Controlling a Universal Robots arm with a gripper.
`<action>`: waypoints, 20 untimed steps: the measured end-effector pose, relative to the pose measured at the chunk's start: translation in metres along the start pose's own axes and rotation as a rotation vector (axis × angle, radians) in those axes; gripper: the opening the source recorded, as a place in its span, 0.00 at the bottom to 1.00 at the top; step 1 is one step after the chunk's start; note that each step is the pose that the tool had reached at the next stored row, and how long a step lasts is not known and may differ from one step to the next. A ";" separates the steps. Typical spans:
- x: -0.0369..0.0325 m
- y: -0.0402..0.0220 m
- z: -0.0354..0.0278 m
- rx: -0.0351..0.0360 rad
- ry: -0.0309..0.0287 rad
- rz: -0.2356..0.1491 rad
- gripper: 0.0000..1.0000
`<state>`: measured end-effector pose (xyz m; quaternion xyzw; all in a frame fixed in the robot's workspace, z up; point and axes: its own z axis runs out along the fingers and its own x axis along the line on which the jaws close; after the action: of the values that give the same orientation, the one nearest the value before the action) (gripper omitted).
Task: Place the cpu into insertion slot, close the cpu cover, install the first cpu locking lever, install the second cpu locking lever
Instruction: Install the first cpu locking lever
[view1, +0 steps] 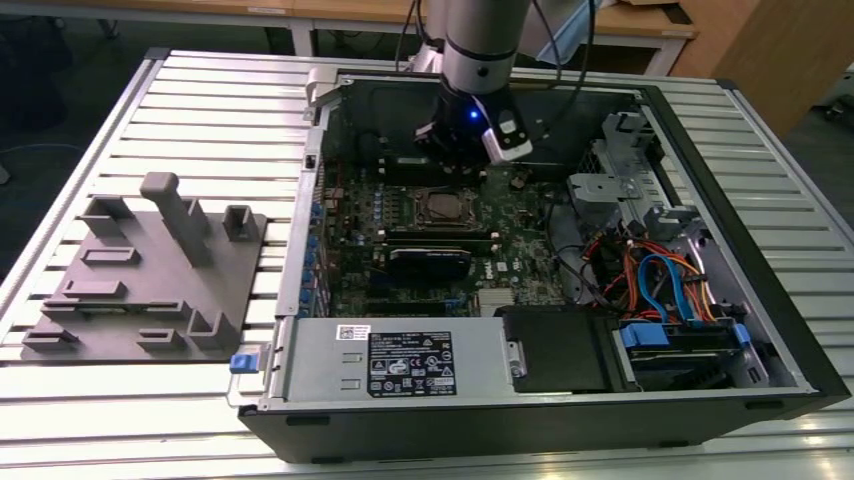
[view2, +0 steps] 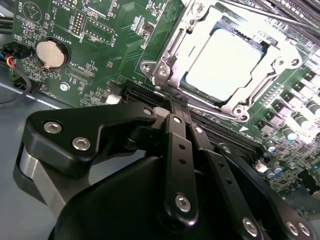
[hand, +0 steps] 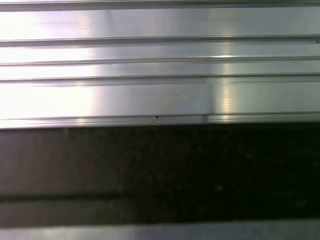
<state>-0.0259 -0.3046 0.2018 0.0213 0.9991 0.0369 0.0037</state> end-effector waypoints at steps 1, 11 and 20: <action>-0.0001 -0.0001 0.0006 0.0000 0.0001 0.000 0.11; -0.0007 0.0000 0.0012 -0.0001 0.0001 0.000 0.11; -0.0009 -0.0001 0.0020 0.0097 -0.0003 0.000 0.11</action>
<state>-0.0249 -0.3046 0.1998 0.0212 0.9993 0.0320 0.0038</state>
